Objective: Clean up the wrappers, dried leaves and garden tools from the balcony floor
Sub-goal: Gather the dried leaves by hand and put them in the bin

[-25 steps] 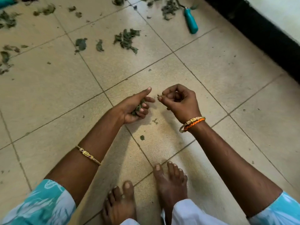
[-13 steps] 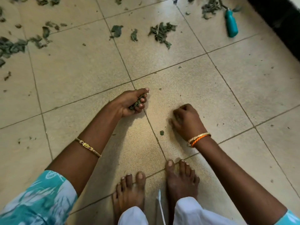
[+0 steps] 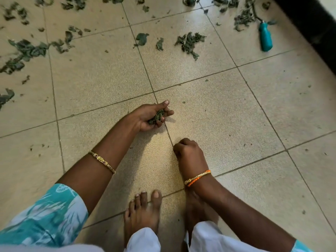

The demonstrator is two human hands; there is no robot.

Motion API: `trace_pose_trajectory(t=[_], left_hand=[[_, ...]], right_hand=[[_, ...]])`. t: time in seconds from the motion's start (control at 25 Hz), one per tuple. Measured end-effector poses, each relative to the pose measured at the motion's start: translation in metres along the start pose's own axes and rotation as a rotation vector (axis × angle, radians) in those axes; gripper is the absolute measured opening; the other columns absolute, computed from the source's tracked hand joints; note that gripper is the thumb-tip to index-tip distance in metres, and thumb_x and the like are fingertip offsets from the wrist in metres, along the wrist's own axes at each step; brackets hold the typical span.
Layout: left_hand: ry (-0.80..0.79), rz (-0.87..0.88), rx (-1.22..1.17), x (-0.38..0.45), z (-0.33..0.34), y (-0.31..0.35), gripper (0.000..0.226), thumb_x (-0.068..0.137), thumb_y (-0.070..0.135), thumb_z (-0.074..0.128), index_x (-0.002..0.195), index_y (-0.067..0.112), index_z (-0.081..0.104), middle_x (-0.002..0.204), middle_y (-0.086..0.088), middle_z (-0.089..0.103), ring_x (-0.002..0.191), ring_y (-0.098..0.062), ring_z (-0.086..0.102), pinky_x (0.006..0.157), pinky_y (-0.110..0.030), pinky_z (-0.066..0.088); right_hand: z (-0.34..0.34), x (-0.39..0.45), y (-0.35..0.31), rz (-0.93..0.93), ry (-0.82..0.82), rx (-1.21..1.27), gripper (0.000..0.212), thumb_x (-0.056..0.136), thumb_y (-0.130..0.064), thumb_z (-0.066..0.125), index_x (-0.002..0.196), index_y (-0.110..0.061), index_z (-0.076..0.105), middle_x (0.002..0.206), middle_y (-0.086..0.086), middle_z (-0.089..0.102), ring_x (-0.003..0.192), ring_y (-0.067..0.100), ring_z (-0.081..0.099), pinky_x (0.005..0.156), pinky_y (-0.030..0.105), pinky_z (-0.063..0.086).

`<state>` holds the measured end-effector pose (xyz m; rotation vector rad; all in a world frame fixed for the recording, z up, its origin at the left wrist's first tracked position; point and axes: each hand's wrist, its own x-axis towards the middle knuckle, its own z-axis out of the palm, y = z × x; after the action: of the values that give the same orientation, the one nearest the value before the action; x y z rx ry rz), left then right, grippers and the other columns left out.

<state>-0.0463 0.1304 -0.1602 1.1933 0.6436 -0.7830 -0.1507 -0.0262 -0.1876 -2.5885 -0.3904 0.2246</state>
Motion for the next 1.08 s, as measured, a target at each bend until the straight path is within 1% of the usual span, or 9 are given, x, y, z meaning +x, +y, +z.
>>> trace_pose_trajectory(t=[0.12, 0.24, 0.36, 0.48, 0.56, 0.68, 0.84, 1.0, 1.08], left_hand=[[0.013, -0.020, -0.019, 0.001, -0.004, 0.001, 0.017, 0.095, 0.027, 0.055, 0.086, 0.012, 0.055, 0.070, 0.004, 0.063, 0.041, -0.001, 0.046, 0.035, -0.012, 0.037], [0.024, -0.021, 0.027, 0.007, -0.008, 0.001, 0.011, 0.096, 0.020, 0.052, 0.092, 0.013, 0.060, 0.062, 0.008, 0.057, 0.044, -0.001, 0.045, 0.037, -0.013, 0.036], [0.002, -0.007, 0.055, 0.014, -0.003, 0.012, 0.017, 0.097, 0.026, 0.051, 0.092, 0.012, 0.059, 0.055, 0.009, 0.050, 0.042, -0.002, 0.045, 0.036, -0.014, 0.036], [-0.012, 0.031, 0.098, 0.024, 0.009, 0.036, 0.032, 0.096, 0.041, 0.050, 0.081, 0.014, 0.056, 0.052, 0.008, 0.046, 0.041, -0.004, 0.044, 0.038, -0.015, 0.035], [0.003, 0.073, 0.095, 0.035, 0.015, 0.057, 0.046, 0.096, 0.051, 0.043, 0.071, 0.014, 0.054, 0.053, 0.005, 0.047, 0.040, -0.008, 0.044, 0.038, -0.015, 0.033], [0.158, 0.169, 0.240, 0.056, 0.016, 0.086, 0.052, 0.094, 0.056, 0.042, 0.065, 0.015, 0.054, 0.056, 0.001, 0.051, 0.048, -0.014, 0.046, 0.044, -0.018, 0.034], [0.138, 0.160, 0.368, 0.063, 0.012, 0.119, 0.044, 0.098, 0.049, 0.038, 0.086, 0.013, 0.060, 0.067, -0.003, 0.051, 0.056, -0.015, 0.047, 0.046, -0.020, 0.035], [0.101, 0.161, 0.343, 0.039, 0.012, 0.168, 0.040, 0.100, 0.045, 0.038, 0.078, 0.015, 0.053, 0.062, -0.001, 0.046, 0.049, -0.013, 0.043, 0.046, -0.019, 0.030], [0.107, 0.171, 0.339, 0.024, 0.016, 0.190, 0.037, 0.100, 0.038, 0.039, 0.072, 0.016, 0.051, 0.061, -0.001, 0.044, 0.048, -0.013, 0.041, 0.045, -0.018, 0.028]], right_hand=[[-0.016, 0.017, 0.006, 0.073, -0.024, 0.113, 0.016, 0.078, 0.002, 0.056, 0.084, -0.005, 0.070, 0.084, 0.014, 0.065, 0.079, 0.031, 0.059, 0.069, 0.037, 0.049], [-0.040, 0.048, 0.024, 0.254, 0.070, 0.311, 0.012, 0.074, -0.003, 0.062, 0.077, -0.014, 0.063, 0.065, 0.000, 0.062, 0.060, 0.014, 0.058, 0.063, 0.027, 0.050], [-0.068, 0.085, 0.039, 0.464, 0.070, 0.745, 0.032, 0.070, -0.002, 0.076, 0.080, -0.022, 0.054, 0.066, -0.001, 0.062, 0.063, 0.015, 0.063, 0.064, 0.031, 0.056], [-0.080, 0.121, 0.033, 0.392, 0.060, 0.914, 0.037, 0.069, 0.002, 0.078, 0.091, -0.015, 0.052, 0.075, 0.011, 0.068, 0.067, 0.018, 0.068, 0.060, 0.027, 0.056], [-0.079, 0.144, 0.022, 0.306, 0.103, 0.861, 0.036, 0.071, 0.003, 0.077, 0.095, -0.011, 0.054, 0.076, 0.015, 0.069, 0.067, 0.021, 0.069, 0.062, 0.030, 0.058], [-0.071, 0.178, 0.012, 0.232, 0.196, 0.785, 0.029, 0.074, 0.006, 0.070, 0.087, -0.015, 0.055, 0.071, 0.008, 0.070, 0.067, 0.016, 0.070, 0.065, 0.031, 0.059], [-0.076, 0.220, 0.000, 0.167, 0.237, 0.660, 0.028, 0.075, 0.006, 0.064, 0.088, -0.019, 0.058, 0.070, 0.009, 0.070, 0.066, 0.017, 0.070, 0.065, 0.034, 0.059], [-0.115, 0.251, -0.028, 0.032, 0.203, 0.361, 0.027, 0.077, 0.004, 0.062, 0.099, -0.010, 0.064, 0.072, -0.001, 0.065, 0.063, 0.009, 0.061, 0.061, 0.010, 0.049], [-0.139, 0.262, -0.043, 0.023, 0.248, 0.233, 0.022, 0.075, -0.005, 0.069, 0.097, -0.010, 0.065, 0.076, -0.001, 0.058, 0.064, 0.010, 0.053, 0.062, 0.017, 0.047]])
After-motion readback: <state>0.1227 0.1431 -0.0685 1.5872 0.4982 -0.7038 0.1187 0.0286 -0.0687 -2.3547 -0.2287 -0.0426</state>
